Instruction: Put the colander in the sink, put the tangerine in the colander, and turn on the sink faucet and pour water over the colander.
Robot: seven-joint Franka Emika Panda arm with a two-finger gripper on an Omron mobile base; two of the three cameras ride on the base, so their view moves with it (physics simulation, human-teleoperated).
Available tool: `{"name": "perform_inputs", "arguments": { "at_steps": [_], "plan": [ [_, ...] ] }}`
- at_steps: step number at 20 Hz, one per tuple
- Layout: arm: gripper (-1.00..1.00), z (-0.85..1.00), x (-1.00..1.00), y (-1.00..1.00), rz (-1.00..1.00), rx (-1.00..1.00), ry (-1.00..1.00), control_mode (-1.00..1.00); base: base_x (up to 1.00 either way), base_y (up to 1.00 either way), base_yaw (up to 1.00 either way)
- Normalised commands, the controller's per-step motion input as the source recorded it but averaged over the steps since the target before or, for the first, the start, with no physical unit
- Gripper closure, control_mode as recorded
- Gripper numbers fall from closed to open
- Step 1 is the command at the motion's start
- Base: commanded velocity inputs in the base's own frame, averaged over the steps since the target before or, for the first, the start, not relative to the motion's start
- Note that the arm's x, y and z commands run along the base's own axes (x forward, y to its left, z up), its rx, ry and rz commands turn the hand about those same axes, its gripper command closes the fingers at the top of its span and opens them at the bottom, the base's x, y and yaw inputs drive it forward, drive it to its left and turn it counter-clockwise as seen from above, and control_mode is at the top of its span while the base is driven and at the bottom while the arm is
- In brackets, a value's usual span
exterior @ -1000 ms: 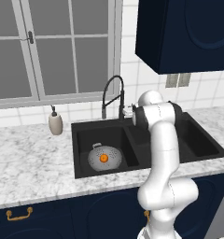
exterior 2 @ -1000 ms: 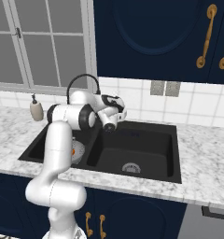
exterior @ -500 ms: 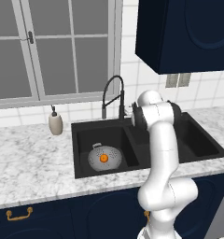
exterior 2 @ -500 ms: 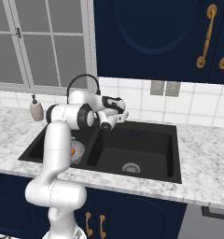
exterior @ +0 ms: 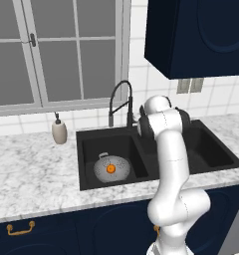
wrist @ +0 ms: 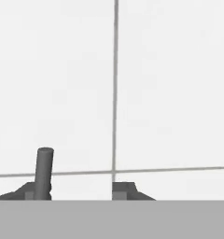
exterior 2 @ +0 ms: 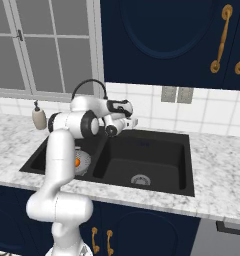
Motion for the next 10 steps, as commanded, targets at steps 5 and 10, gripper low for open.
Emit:
{"name": "perform_inputs", "arguments": {
  "at_steps": [5,10],
  "plan": [
    [1.00,0.01,-0.11,-0.82,-0.10,0.05,0.03,-1.00,0.00,0.00,0.00],
    [1.00,0.00,-0.10,-0.86,-0.08,0.08,0.02,-1.00,0.00,0.00,0.00]
  ]
}}
